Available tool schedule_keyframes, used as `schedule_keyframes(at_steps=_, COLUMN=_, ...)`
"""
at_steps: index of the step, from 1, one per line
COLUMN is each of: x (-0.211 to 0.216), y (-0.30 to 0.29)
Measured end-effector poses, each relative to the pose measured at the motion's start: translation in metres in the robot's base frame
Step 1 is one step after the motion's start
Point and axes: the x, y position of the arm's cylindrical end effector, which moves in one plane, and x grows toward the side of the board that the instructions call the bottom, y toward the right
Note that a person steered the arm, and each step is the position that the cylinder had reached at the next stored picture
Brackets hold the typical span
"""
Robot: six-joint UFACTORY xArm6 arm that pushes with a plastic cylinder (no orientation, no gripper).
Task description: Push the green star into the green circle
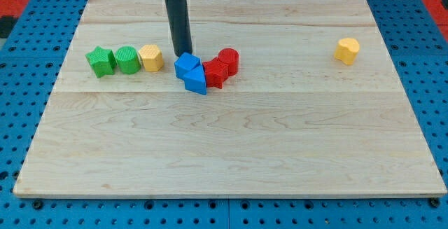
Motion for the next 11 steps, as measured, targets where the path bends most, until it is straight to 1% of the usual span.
schedule_keyframes(at_steps=2, x=-0.002, y=0.000)
schedule_keyframes(at_steps=3, x=-0.027, y=-0.004)
schedule_keyframes(at_steps=4, x=-0.087, y=-0.047)
schedule_keyframes(at_steps=5, x=-0.086, y=-0.123)
schedule_keyframes(at_steps=6, x=-0.091, y=-0.229)
schedule_keyframes(at_steps=7, x=-0.088, y=-0.232)
schedule_keyframes(at_steps=8, x=-0.018, y=-0.232)
schedule_keyframes(at_steps=9, x=0.000, y=-0.232)
schedule_keyframes(at_steps=11, x=0.040, y=-0.204)
